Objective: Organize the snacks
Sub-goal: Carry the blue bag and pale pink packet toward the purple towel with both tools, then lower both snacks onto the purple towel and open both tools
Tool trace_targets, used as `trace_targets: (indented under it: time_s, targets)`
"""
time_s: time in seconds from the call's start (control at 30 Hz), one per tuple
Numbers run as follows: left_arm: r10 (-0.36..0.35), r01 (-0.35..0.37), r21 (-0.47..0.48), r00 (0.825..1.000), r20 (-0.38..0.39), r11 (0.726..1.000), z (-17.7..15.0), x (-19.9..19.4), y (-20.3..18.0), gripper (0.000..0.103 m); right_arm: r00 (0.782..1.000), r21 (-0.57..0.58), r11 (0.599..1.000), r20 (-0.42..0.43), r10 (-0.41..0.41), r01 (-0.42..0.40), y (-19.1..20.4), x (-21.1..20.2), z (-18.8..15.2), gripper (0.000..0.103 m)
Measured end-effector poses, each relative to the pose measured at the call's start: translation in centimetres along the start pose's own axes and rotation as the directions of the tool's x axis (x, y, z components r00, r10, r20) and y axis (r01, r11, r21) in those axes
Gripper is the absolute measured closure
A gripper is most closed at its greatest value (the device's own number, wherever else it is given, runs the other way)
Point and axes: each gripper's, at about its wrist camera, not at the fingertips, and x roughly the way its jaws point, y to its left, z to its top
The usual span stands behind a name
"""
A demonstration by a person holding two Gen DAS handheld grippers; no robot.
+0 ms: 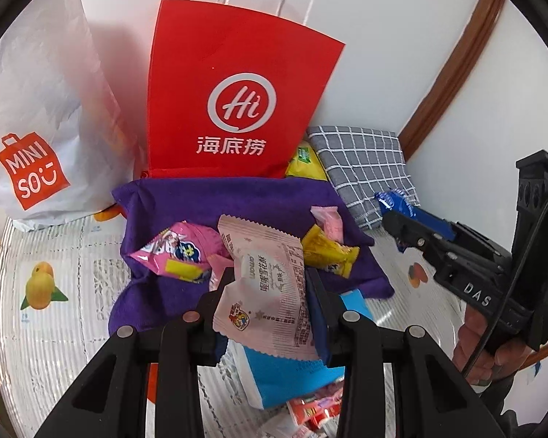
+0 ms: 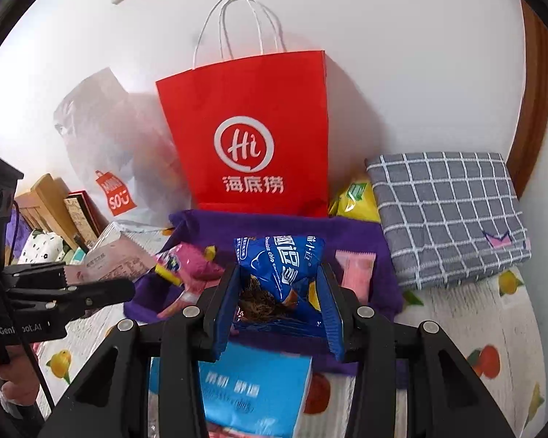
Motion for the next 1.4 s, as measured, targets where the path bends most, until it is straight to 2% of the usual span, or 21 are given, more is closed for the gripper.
trace_targets:
  time_s: [0.17,0.4,0.83,1.4]
  targets:
    - [0.022,-0.022,-0.003,1.0,-0.004,1.0,0.5,0.9,0.7,0.069,1.0,0.001,1.0,-0.001,0.012,-0.012,-0.3,1.2,1.0,0.061]
    - [0.017,-0.017,-0.008,1.0,-0.023,1.0,1.2,2.2,1.3,0.069,0.999,0.002,1.0,-0.04,0.022,-0.022,-0.9,3.1,1.1,0.061]
    - [0.023,-0.023,-0.014,0.999,-0.037,1.0,1.8,3.9,2.1,0.069,0.999,0.025,0.999,-0.046,0.021,-0.02,-2.6,4.1,2.1,0.061]
    - [0.032,-0.034,-0.038,0.998,-0.054,0.999,2.6,6.1,4.1,0.069,0.994,-0.011,1.0,-0.111,0.018,-0.02,-3.9,6.4,1.4,0.061]
